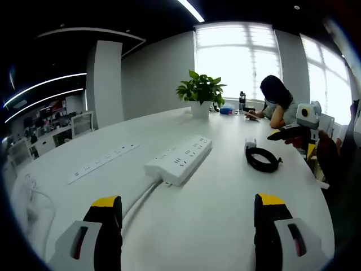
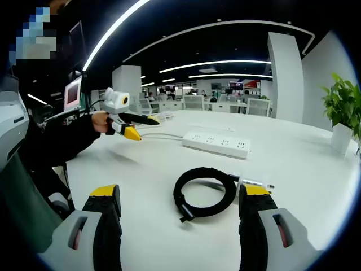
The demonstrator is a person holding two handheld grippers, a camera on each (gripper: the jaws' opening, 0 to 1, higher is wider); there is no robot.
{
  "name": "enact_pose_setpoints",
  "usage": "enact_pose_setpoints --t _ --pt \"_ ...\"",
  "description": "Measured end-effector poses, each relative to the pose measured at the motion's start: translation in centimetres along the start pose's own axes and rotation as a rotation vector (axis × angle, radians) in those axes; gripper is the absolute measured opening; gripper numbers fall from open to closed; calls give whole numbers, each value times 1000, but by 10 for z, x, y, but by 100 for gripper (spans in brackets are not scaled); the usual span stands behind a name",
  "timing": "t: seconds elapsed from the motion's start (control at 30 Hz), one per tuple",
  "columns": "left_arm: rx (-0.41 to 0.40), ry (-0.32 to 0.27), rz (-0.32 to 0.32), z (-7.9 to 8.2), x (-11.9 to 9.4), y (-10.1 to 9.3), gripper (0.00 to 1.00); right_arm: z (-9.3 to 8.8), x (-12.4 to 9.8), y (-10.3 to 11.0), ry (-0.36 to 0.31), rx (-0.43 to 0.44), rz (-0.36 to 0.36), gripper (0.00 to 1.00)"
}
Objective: Straighten the power strip on the desk, plug the charger into it
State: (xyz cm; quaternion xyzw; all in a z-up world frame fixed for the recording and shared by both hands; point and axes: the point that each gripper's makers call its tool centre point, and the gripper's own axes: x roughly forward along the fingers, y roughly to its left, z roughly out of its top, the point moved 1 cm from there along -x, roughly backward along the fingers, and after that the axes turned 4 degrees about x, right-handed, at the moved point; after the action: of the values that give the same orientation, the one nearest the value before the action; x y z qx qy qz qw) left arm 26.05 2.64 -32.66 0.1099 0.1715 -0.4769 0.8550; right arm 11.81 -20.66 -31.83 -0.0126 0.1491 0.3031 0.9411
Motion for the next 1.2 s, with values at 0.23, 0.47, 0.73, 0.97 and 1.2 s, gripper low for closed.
enact_pose_setpoints --t 0.23,0.47,0.73,0.97,1.2 --pt "-10 -12 40 -3 -9 3 99 1 0 0 -6 -1 -5 86" --pt "3 -3 22 -8 -12 -9 99 0 -2 3 -6 -3 -9 85" --pt "-10 -36 51 -7 -22 -6 99 2 -2 7 -12 -8 -9 85" --pt "-33 -42 52 -14 -30 -15 99 3 0 6 -27 -9 -12 85" --pt "-53 -48 64 -21 -35 -17 99 3 1 0 -26 -1 -37 86"
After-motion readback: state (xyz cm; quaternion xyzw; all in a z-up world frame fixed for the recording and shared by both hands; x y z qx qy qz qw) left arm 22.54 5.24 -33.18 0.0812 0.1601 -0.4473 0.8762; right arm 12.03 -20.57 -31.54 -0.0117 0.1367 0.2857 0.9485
